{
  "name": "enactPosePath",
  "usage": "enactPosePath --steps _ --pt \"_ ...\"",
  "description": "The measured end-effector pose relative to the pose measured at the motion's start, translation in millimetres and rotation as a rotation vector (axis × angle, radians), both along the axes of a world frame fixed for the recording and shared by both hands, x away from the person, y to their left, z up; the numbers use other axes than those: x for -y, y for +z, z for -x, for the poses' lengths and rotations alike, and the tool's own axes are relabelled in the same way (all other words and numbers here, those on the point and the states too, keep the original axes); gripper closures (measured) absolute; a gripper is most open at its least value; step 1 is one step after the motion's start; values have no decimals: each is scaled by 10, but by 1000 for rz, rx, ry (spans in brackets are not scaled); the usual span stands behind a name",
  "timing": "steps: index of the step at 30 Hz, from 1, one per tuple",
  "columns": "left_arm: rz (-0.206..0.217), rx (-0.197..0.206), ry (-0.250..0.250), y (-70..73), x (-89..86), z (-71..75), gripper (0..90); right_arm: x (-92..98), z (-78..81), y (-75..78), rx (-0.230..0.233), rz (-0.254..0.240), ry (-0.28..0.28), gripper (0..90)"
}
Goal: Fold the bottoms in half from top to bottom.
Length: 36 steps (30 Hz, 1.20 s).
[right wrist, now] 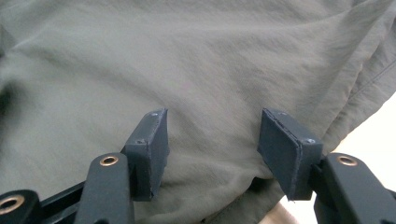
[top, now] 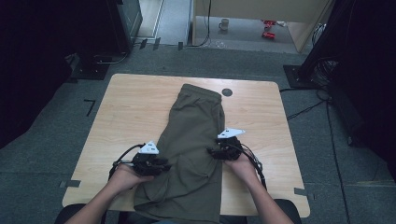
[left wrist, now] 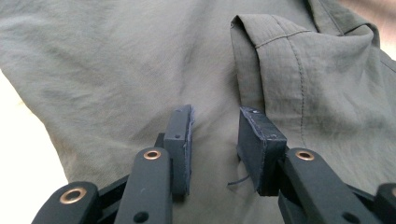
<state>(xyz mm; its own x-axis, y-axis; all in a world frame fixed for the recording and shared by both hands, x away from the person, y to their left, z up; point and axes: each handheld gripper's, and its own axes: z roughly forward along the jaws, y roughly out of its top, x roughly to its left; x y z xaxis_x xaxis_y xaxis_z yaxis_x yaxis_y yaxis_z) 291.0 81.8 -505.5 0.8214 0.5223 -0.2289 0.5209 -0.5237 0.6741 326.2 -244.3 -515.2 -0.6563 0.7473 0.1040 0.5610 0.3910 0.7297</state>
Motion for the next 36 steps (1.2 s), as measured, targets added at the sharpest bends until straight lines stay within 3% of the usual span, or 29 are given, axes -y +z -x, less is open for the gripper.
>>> enactPosePath --steps 7,14,19,23,27,33,36 --pt "11 9 3 56 -28 -80 623 11 -51 65 -24 -25 -27 432" --pt "62 55 33 163 -101 -296 578 61 -132 139 31 -52 -100 437" --pt "39 62 22 189 -94 -485 550 40 -235 174 34 -32 -119 433" --pt "32 37 38 162 -115 -612 538 11 -340 183 45 -1 -141 414" --pt "56 53 66 156 -147 -729 516 19 -400 173 53 11 -159 413" --pt "60 73 72 159 -128 -926 510 46 -570 215 39 -3 -189 399" --pt "56 117 77 165 -100 -984 512 55 -623 215 35 -1 -195 399"
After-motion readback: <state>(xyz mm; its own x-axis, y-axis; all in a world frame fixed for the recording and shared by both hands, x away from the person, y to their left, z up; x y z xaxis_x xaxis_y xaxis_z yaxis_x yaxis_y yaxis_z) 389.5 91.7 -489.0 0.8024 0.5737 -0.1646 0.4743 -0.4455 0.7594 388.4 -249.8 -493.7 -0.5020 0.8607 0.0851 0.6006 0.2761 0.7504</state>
